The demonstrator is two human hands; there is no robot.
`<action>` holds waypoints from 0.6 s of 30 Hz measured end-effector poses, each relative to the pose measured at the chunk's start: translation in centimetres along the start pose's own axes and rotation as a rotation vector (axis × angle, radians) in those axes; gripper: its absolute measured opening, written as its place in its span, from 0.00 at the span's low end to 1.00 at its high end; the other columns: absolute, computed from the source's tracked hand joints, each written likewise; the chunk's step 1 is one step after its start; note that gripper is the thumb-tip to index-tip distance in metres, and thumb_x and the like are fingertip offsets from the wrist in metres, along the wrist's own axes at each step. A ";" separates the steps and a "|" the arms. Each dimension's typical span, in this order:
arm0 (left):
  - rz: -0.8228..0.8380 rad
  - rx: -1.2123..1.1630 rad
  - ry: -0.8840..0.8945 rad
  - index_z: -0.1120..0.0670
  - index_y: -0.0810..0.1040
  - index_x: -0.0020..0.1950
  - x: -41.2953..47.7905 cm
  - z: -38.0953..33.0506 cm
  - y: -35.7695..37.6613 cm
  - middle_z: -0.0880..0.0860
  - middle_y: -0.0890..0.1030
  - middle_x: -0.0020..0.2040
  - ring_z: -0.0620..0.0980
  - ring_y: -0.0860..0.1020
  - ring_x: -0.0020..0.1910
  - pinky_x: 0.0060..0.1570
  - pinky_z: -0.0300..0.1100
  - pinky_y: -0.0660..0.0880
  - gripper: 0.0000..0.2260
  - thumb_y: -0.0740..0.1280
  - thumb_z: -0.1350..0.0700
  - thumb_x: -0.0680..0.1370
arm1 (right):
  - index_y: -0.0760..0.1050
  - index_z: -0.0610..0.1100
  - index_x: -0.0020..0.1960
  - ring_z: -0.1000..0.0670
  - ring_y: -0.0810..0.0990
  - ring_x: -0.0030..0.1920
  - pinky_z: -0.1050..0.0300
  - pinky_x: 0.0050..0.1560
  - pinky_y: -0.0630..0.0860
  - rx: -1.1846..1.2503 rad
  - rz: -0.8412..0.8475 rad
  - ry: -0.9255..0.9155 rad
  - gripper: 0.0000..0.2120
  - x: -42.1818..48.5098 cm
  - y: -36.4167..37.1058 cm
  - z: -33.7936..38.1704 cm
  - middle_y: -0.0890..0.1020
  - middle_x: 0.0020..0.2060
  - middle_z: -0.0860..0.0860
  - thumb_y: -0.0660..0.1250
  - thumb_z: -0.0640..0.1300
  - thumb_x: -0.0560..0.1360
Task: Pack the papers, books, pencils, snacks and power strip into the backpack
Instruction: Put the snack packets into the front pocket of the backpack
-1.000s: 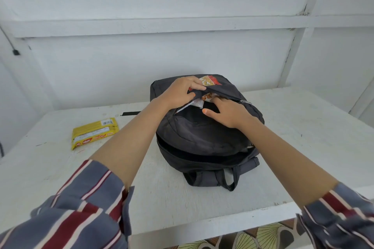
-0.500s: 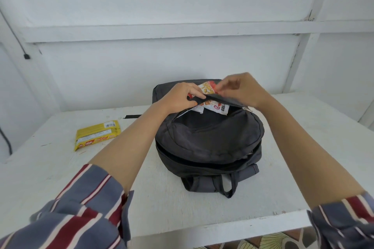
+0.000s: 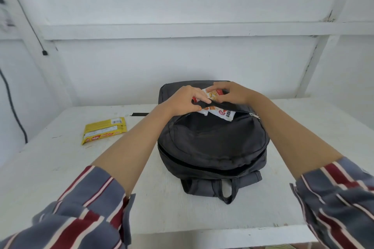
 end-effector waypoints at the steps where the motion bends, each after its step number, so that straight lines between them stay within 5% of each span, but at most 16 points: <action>1: 0.002 0.002 -0.004 0.55 0.81 0.57 0.0 0.0 0.0 0.52 0.80 0.58 0.43 0.74 0.52 0.52 0.32 0.69 0.15 0.69 0.66 0.72 | 0.73 0.56 0.63 0.48 0.60 0.72 0.52 0.69 0.59 -0.016 0.011 -0.016 0.21 0.0 0.1 -0.1 0.60 0.74 0.49 0.65 0.38 0.74; 10: -0.040 -0.032 -0.036 0.57 0.81 0.56 -0.3 -0.3 0.1 0.53 0.81 0.54 0.47 0.77 0.52 0.61 0.44 0.73 0.15 0.69 0.68 0.71 | 0.77 0.46 0.61 0.49 0.74 0.61 0.57 0.63 0.69 -0.059 -0.217 -0.128 0.16 -0.6 0.5 -0.9 0.77 0.60 0.49 0.66 0.36 0.75; 18: -0.065 0.006 -0.038 0.59 0.80 0.57 -1.3 -1.8 0.4 0.54 0.79 0.59 0.45 0.75 0.57 0.61 0.34 0.69 0.16 0.67 0.70 0.72 | 0.78 0.43 0.59 0.47 0.74 0.63 0.55 0.66 0.68 -0.076 -0.428 -0.082 0.17 -1.8 0.4 -1.8 0.79 0.60 0.46 0.64 0.33 0.73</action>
Point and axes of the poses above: each hand's wrist, its own x-axis towards the middle knuckle, its own y-axis out of the palm, z = x × y, the point moved 1 cm from there along x, towards the middle knuckle
